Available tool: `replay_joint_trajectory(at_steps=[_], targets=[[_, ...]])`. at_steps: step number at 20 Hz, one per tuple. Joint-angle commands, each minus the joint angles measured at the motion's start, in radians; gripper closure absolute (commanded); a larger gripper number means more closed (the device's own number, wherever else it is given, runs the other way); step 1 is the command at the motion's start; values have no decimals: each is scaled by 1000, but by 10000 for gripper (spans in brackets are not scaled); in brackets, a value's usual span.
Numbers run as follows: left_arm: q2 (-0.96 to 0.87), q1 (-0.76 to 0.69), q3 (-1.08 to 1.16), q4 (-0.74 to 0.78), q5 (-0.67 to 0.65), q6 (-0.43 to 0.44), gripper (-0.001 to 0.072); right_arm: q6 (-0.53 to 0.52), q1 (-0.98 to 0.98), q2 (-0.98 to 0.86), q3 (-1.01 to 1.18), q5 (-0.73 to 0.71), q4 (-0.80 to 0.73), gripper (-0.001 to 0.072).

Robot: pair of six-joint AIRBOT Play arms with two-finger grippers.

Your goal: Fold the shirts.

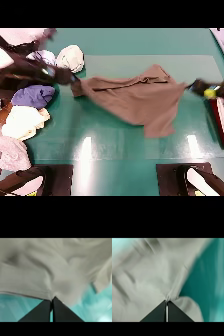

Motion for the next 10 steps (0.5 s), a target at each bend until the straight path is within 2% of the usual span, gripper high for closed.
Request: replay_joint_trajectory(at_steps=[1,6,8,10], targets=[[39,39,300,85,-52,-3,683,1,-5,107,280,-11,0,698],[95,39,699,152,-67,-2,683,3,-8,164,657,-12,-12,698],[165,39,718,158,-15,-2,683,5,-8,171,785,-10,-30,698],[225,39,718,177,18,-2,683,57,-8,170,896,0,-124,698]])
